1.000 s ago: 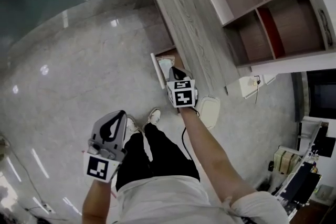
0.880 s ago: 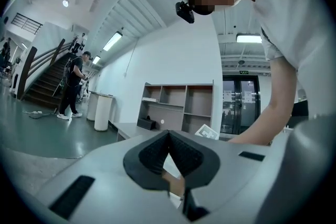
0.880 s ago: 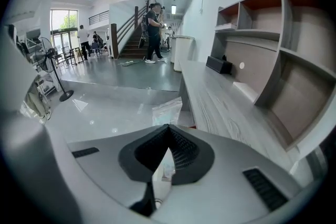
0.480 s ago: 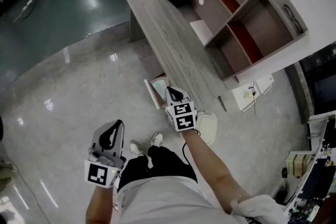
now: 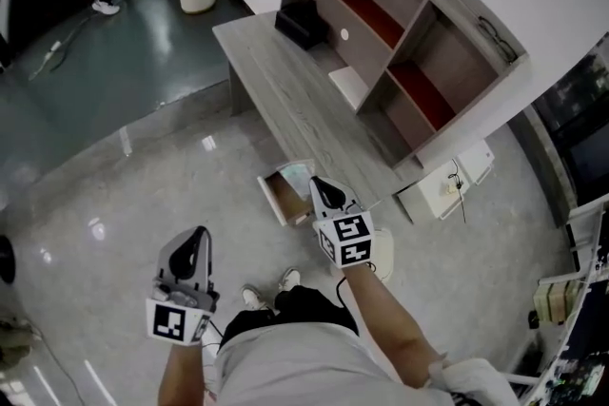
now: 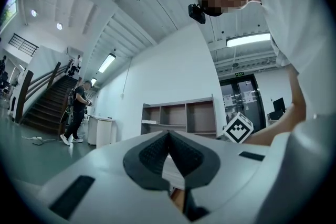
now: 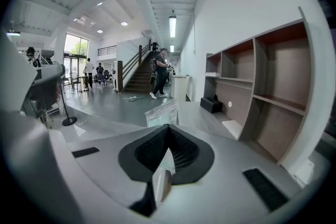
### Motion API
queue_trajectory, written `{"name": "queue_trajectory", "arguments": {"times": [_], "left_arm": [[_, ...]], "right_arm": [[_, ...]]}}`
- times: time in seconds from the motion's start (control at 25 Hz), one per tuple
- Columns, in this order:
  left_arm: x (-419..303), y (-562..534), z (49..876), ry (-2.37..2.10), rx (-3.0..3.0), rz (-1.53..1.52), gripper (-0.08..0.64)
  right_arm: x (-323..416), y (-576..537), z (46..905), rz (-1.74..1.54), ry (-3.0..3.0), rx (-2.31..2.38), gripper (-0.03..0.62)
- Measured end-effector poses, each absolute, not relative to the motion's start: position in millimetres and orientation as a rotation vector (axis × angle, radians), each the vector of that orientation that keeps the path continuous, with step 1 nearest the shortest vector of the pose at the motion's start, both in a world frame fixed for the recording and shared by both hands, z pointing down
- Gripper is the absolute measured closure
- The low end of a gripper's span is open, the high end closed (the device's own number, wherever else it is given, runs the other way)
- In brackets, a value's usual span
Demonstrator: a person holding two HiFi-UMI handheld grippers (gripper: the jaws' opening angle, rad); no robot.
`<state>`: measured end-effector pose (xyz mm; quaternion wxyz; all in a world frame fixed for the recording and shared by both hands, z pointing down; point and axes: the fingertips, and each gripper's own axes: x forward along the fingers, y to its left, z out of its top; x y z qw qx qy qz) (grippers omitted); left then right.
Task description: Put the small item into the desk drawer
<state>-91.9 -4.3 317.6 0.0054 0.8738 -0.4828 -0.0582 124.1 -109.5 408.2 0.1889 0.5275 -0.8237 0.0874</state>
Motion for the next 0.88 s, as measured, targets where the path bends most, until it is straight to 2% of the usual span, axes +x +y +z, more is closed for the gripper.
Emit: {"name": "queue_trajectory", "arguments": {"times": [0.88], "left_arm": [[-104, -36, 234, -1.635, 2.766, -0.328, 0.543]], "right_arm": [[179, -108, 262, 0.067, -2.544, 1.59, 0.571]]}}
